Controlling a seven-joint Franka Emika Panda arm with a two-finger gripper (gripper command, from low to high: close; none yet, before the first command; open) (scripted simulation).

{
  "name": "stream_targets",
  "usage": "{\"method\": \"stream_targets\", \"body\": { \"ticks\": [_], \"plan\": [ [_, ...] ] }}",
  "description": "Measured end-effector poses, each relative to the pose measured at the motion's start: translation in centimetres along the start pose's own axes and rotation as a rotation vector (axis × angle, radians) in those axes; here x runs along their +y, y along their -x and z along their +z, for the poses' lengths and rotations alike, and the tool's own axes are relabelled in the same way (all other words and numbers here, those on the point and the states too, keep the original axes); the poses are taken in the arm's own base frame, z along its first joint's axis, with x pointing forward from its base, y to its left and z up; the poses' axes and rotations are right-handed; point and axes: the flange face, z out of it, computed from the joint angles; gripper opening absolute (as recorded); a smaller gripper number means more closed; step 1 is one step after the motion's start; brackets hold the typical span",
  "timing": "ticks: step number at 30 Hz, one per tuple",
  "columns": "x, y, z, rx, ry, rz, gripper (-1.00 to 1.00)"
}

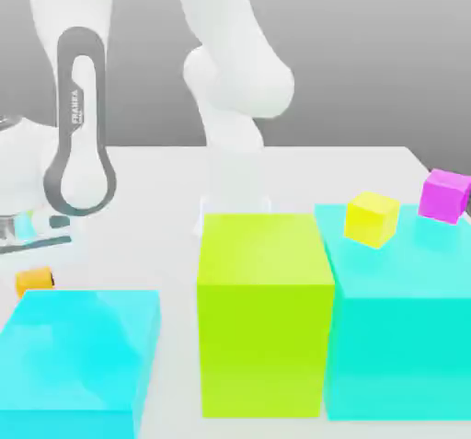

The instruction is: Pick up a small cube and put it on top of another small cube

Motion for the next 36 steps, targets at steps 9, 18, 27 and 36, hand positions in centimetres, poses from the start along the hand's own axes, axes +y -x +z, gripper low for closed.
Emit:
{"method": "stream_targets", "body": {
  "ticks": [9,18,27,36],
  "plan": [
    [14.8,7.8,-12.0,-0.051,0.035,-0.221,-1.0],
    [37.3,5.0,-22.9,-0.07,0.069,-0.516,-1.0],
    [54.5,-11.6,-28.3,-0.035,0.036,-0.848,-1.0],
    [60.4,-20.6,-24.4,-0.007,0.006,-0.991,1.0]
  ]
}}
